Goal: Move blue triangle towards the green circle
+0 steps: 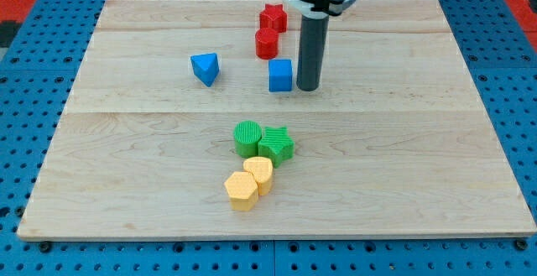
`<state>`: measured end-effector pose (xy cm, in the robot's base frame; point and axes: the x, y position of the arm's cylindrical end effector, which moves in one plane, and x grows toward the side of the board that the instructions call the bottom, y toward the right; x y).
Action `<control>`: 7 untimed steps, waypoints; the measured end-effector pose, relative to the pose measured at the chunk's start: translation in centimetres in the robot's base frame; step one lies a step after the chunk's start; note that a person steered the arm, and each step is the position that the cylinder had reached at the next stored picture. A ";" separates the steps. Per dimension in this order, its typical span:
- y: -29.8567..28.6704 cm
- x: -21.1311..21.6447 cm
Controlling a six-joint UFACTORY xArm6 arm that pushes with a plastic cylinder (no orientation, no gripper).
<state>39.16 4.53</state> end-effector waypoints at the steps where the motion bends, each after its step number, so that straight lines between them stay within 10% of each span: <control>1: -0.6 -0.9; 5: 0.2 3.5; 7: -14.8 6.1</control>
<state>45.24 -10.29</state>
